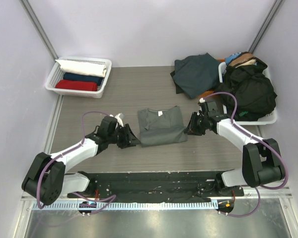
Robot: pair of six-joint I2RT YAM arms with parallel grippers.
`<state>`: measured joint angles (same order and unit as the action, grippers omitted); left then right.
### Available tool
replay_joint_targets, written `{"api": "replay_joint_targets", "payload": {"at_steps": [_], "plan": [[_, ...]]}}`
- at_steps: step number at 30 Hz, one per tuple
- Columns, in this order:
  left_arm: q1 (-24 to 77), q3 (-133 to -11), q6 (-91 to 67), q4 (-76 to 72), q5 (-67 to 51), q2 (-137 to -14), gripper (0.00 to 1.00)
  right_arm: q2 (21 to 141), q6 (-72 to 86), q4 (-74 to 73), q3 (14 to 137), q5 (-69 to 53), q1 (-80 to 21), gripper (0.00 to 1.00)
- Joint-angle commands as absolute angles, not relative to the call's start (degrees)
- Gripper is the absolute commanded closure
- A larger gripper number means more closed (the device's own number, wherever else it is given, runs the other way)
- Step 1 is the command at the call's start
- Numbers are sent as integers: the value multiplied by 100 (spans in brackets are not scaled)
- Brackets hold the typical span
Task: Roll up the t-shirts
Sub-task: Roll the T-shirt to the center of the board.
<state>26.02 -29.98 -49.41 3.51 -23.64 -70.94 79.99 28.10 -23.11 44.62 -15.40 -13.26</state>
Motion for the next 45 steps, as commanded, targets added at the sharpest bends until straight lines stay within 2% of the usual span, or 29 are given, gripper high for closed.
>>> {"api": "replay_joint_targets", "payload": {"at_steps": [1, 6, 14, 25, 28, 29, 31, 45], "plan": [[2944, -2839, -5238, -421, -1960, -6917, 58, 7761, 2619, -2162, 4377, -1389, -1310, 71], [3015, -2856, -5221, -422, -1758, -7004, 57, 7726, 2619, -2031, 4263, -1529, -1309, 63], [3146, -3137, -5142, -431, -1644, -7417, 60, 7892, 2602, -1644, 4104, -1608, -1318, 61], [3261, -3234, -5212, -668, -1679, -7778, 79, 8235, 2593, -1354, 4078, -1731, -1362, 64], [3269, -3252, -5212, -703, -1696, -7813, 85, 8297, 2584, -1301, 4061, -1758, -1371, 74], [3270, -3252, -5203, -721, -1705, -7813, 90, 8314, 2584, -1301, 4069, -1775, -1371, 86], [3270, -3278, -5194, -721, -1714, -7840, 98, 8297, 2610, -1318, 4061, -1802, -1371, 99], [3269, -3296, -5133, 148, -1775, -7330, 100, 7050, 2962, -1907, 3498, -2100, -1415, 99]]}}
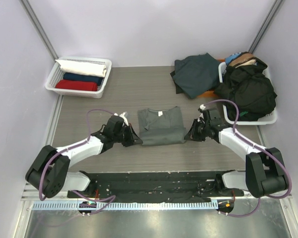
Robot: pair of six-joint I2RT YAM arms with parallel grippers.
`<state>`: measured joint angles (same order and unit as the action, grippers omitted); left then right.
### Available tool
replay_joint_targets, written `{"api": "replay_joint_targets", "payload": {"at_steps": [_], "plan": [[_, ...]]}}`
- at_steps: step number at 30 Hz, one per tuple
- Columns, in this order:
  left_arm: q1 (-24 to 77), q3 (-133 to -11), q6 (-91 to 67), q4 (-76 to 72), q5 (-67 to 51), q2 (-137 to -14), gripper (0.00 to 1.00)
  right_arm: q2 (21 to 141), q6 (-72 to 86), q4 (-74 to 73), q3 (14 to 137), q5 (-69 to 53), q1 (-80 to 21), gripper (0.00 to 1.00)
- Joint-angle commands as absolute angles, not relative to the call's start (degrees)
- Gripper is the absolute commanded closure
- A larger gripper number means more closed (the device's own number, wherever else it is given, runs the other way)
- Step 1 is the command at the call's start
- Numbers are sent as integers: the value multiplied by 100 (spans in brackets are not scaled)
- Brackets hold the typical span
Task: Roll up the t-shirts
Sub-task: Roll the T-shirt to the center of the board.
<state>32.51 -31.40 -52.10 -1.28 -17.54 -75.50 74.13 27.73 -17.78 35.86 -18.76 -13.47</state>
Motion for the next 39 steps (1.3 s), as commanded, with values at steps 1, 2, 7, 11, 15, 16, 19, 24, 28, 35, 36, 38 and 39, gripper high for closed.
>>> {"api": "replay_joint_targets", "payload": {"at_steps": [1, 2, 7, 11, 15, 16, 19, 24, 28, 35, 36, 38, 39], "plan": [[3261, -3305, -5142, 184, -1732, -7295, 100, 6988, 2979, -1933, 3489, -2109, -1415, 99], [3252, -3331, -5142, 245, -1723, -7286, 100, 6874, 2988, -1960, 3498, -2048, -1415, 99], [3147, -3673, -5045, 439, -1802, -7444, 100, 7057, 2962, -2074, 3823, -1969, -1415, 99], [2998, -3928, -4983, 598, -1994, -7716, 100, 7321, 2927, -2083, 4069, -1943, -1415, 99], [2716, -4017, -4905, 624, -2083, -7848, 100, 7549, 2918, -2074, 4262, -1846, -1406, 99], [2577, -4069, -4878, 633, -2127, -7901, 100, 7611, 2927, -2066, 4271, -1854, -1406, 99], [2426, -4122, -4781, 633, -2303, -8138, 100, 7725, 2944, -2013, 4210, -1872, -1398, 99], [2312, -4166, -4755, 396, -2495, -8542, 100, 7980, 2962, -1864, 4218, -1749, -1406, 99], [2215, -4280, -4764, 273, -2575, -8867, 100, 8129, 3015, -1740, 4306, -1556, -1397, 99], [2109, -4421, -4728, 115, -2628, -9386, 100, 8840, 3067, -1328, 4386, -1468, -1362, 99], [2109, -4438, -4729, 71, -2637, -9430, 100, 8885, 3076, -1275, 4368, -1476, -1371, 99], [2118, -4447, -4729, 44, -2672, -9457, 100, 8886, 3067, -1222, 4333, -1546, -1371, 99], [2109, -4439, -4720, 44, -2681, -9431, 99, 8816, 3067, -1230, 4316, -1564, -1362, 96]]}}
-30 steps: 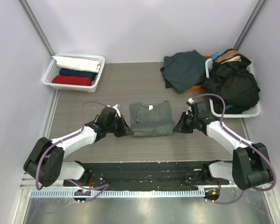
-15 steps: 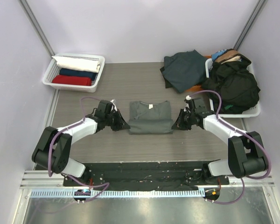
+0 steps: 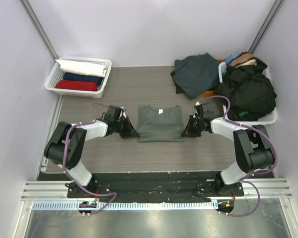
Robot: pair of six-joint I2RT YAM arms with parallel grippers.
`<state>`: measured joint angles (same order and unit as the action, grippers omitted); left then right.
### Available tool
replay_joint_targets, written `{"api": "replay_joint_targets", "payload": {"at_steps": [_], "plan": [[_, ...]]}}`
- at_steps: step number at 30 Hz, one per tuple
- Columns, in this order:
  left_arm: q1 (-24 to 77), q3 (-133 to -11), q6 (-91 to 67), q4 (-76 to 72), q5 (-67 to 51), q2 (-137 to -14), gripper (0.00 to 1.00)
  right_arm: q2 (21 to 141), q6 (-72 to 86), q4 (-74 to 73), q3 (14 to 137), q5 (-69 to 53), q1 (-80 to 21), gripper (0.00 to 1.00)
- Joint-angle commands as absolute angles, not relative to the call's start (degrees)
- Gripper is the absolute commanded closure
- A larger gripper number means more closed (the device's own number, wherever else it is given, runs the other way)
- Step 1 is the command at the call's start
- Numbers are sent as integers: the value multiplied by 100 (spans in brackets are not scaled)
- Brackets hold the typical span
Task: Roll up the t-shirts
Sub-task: Roll the T-shirt to the center of the board.
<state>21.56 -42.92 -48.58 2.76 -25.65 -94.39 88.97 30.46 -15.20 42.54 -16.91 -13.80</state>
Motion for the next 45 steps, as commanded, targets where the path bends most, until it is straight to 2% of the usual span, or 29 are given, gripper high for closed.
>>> {"api": "replay_joint_targets", "payload": {"at_steps": [1, 2, 4, 5, 10, 12, 13, 14, 15, 16, 17, 19, 24, 31, 39, 45], "plan": [[2109, -4421, -4702, 53, -2646, -9291, 93, 8720, 3076, -1239, 4246, -1564, -1371, 81], [2109, -4403, -4676, 79, -2611, -9194, 80, 8493, 3067, -1248, 4219, -1556, -1362, 73], [2109, -4368, -4606, 228, -2497, -8957, 74, 8237, 3050, -1458, 4245, -1495, -1371, 66], [2109, -4359, -4588, 437, -2435, -8695, 71, 7983, 3024, -1563, 4271, -1390, -1371, 65], [2136, -4359, -4605, 975, -2206, -7763, 68, 7384, 2961, -2083, 4544, -1370, -1380, 65], [2171, -4386, -4658, 1098, -2118, -7438, 67, 7260, 3032, -1970, 4579, -1607, -1476, 71], [2241, -4438, -4684, 1099, -2109, -7383, 68, 7260, 3137, -1856, 4588, -1739, -1529, 75], [2302, -4473, -4772, 1038, -2109, -7365, 75, 7286, 3207, -1715, 4570, -1897, -1573, 81], [2381, -4508, -4807, 968, -2101, -7435, 79, 7338, 3304, -1253, 4544, -2099, -1678, 91], [2521, -4587, -4851, 880, -2127, -7514, 84, 7539, 3409, -1022, 4492, -2536, -1731, 96], [2575, -4623, -4939, 661, -2197, -7636, 92, 7672, 3645, -828, 4500, -2662, -1801, 99], [2637, -4719, -5044, 414, -2460, -8065, 99, 8083, 3805, -169, 4517, -2969, -2117, 99], [2672, -4799, -5334, -482, -2689, -8744, 100, 8964, 4525, 1402, 4491, -3524, -2452, 99], [2584, -4782, -5519, -1177, -2804, -9763, 100, 10080, 4649, 2161, 4492, -3823, -2373, 99], [2382, -4693, -5432, -1362, -2698, -10537, 100, 10336, 4289, 2154, 4043, -4078, -1390, 99], [2356, -4632, -5327, -1301, -2584, -10617, 100, 10143, 3903, 1593, 3832, -3798, -1134, 99]]}}
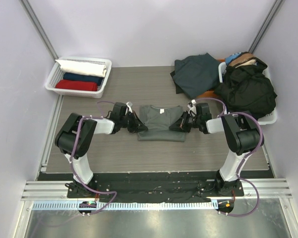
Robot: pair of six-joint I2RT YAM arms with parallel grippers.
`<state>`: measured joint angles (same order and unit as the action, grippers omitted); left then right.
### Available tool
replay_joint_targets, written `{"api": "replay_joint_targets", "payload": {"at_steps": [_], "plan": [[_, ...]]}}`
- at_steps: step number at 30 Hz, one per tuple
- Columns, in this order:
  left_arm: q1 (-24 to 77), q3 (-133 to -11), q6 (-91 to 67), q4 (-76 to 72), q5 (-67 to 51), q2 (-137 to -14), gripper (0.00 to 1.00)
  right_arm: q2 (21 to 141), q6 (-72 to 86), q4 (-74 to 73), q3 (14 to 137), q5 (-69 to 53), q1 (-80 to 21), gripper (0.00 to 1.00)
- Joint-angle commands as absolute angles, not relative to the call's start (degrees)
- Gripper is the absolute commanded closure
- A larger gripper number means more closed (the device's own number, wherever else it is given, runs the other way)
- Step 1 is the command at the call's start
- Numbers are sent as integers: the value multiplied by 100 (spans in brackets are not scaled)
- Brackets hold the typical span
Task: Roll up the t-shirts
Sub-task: Roll the T-shirt to the center of the board.
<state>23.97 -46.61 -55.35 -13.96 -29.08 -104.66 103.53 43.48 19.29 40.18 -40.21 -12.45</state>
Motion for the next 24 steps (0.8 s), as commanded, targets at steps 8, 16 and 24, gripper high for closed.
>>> {"api": "replay_joint_targets", "payload": {"at_steps": [8, 16, 24], "plan": [[2303, -4886, -4782, -713, -2523, -10178, 96, 9326, 3578, 915, 3718, -3210, -958, 96], [2311, -4993, -4553, -150, -2092, -9045, 71, 7999, 2849, -553, 3999, -2101, -1300, 89], [2487, -4535, -4763, -280, -1986, -8850, 99, 8121, 2522, -1160, 4394, -1363, -1994, 99]]}}
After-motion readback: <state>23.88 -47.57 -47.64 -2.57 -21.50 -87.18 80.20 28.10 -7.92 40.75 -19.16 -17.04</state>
